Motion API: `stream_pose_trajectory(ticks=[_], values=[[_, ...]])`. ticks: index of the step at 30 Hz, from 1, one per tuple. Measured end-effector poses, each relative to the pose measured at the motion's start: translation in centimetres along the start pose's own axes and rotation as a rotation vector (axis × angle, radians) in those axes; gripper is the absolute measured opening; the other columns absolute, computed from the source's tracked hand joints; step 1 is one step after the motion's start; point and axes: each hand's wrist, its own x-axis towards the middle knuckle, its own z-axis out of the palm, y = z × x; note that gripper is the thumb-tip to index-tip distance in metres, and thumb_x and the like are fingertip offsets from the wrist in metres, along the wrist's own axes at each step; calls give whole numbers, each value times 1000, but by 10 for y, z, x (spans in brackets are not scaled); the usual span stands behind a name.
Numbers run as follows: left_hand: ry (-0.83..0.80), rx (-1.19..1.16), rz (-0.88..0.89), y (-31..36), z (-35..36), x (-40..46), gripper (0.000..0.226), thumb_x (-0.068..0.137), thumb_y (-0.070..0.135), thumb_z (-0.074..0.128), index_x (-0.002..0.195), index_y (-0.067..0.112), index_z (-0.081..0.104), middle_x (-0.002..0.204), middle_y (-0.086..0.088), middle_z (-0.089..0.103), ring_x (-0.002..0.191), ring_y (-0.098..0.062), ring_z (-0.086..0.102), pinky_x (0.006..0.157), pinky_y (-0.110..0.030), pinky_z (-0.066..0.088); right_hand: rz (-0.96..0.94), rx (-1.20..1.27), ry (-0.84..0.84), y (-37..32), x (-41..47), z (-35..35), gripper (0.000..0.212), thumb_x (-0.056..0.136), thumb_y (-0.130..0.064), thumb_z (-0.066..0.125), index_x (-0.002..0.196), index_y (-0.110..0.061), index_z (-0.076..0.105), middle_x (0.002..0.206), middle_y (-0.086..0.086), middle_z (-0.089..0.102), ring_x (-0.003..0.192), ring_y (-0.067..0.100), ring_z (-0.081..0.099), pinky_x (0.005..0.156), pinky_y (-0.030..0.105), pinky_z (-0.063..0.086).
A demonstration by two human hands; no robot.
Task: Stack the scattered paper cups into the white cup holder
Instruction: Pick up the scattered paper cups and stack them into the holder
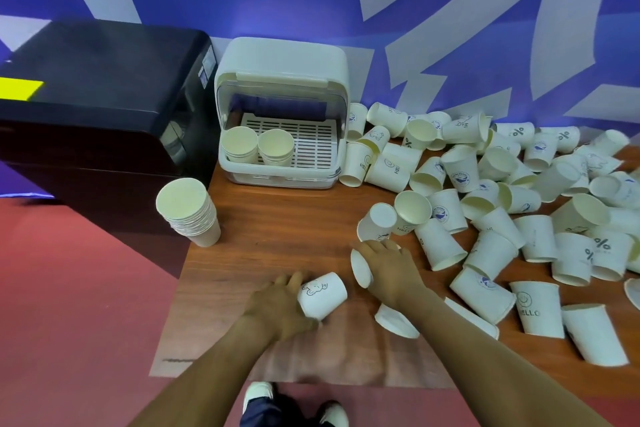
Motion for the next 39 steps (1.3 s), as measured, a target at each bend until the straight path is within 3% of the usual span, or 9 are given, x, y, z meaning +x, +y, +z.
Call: stream_pose_trajectory(ticks=[8, 12, 16, 20, 22, 27, 34, 39], values=[[127, -95, 46, 3, -16, 6, 74, 66, 47, 75, 127, 29, 35, 128, 1, 48, 115, -23, 52, 91, -34, 47, 13, 70, 65, -6, -1, -10, 67, 86, -30, 57, 146, -29, 27, 144, -4, 39, 126, 23, 39, 99, 36, 35], [202, -129, 75, 10, -60, 0, 70, 64, 54, 77, 107, 23, 31, 116, -3, 47, 105, -27, 52, 87, -39, 47, 55, 177, 135, -10, 0, -30, 85, 80, -41, 65, 149, -27, 19, 142, -2, 39, 121, 22, 47, 91, 33, 44], [277, -123, 154, 14, -107, -10, 79, 72, 60, 70, 132, 26, 32, 126, -1, 40, 115, -25, 49, 93, -39, 45, 113, 284, 187, -22, 7, -54, 94, 75, -45, 71, 150, -26, 18, 146, 1, 34, 128, 22, 42, 92, 38, 48], [404, -101, 202, 12, -143, -20, 77, 78, 61, 64, 141, 32, 31, 136, -2, 39, 126, -24, 41, 101, -38, 41, 130, 374, 210, -38, 18, -78, 92, 72, -45, 72, 147, -27, 23, 141, 1, 35, 127, 23, 41, 97, 41, 45], [457, -56, 207, 7, -158, -25, 74, 81, 59, 61, 143, 34, 29, 139, -3, 36, 129, -26, 38, 102, -40, 40, 126, 433, 232, -46, 24, -89, 87, 68, -46, 73, 142, -30, 30, 133, 0, 40, 122, 23, 45, 91, 40, 46], [520, 8, 215, -9, -190, -32, 67, 85, 46, 58, 145, 39, 28, 137, -2, 29, 126, -25, 27, 100, -39, 39, 140, 470, 309, -65, 40, -117, 77, 70, -42, 77, 134, -25, 37, 126, 1, 45, 111, 21, 49, 77, 31, 41], [573, -1, 229, -20, -219, -30, 72, 81, 32, 64, 145, 25, 31, 137, -2, 28, 128, -24, 27, 102, -37, 38, 99, 545, 343, -81, 59, -132, 72, 71, -33, 76, 131, -24, 38, 124, -2, 46, 109, 19, 51, 82, 35, 47], [621, -35, 164, -23, -238, -9, 67, 78, 29, 71, 136, 18, 40, 137, 0, 31, 125, -24, 39, 100, -36, 44, 63, 594, 355, -71, 88, -146, 77, 68, -29, 77, 133, -23, 37, 129, -5, 46, 115, 17, 49, 89, 37, 47]])
